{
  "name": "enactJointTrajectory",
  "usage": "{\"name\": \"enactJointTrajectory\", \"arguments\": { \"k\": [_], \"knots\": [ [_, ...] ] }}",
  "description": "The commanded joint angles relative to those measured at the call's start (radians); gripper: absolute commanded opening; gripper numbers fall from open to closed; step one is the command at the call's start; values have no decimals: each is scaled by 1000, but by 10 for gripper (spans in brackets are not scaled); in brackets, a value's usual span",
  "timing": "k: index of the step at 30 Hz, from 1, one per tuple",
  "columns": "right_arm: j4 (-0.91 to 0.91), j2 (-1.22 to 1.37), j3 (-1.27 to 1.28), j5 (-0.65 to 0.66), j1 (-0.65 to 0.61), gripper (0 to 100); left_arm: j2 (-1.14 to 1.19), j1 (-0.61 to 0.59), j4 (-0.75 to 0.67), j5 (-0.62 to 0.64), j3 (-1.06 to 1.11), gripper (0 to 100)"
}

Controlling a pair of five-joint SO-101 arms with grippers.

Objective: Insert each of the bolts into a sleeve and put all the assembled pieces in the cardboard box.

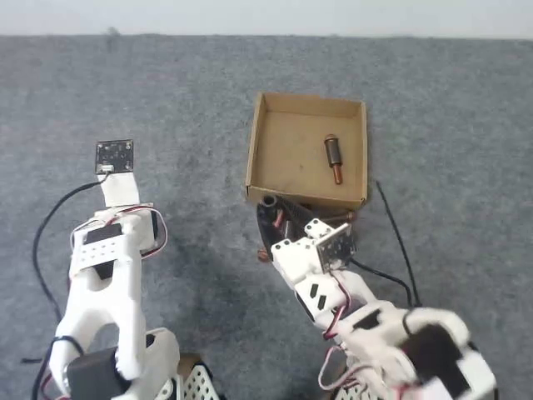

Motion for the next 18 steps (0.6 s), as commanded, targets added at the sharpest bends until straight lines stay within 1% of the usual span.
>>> {"name": "enactJointTrajectory", "arguments": {
  "k": [1,3,7,11,15,18],
  "knots": [
    [-171,104,0,20,-8,7,-52,-2,-28,6,-12,12],
    [-220,170,-20,21,-8,7,-52,5,-28,8,-19,12],
    [-285,289,-66,35,-8,7,-54,69,-75,8,-31,12],
    [-387,383,-71,124,-10,7,-54,114,-195,9,-33,12],
    [-443,438,-72,129,-33,7,-54,157,-330,9,-31,12],
    [-444,449,-72,130,-48,7,-54,201,-397,9,-31,12]
  ]
}}
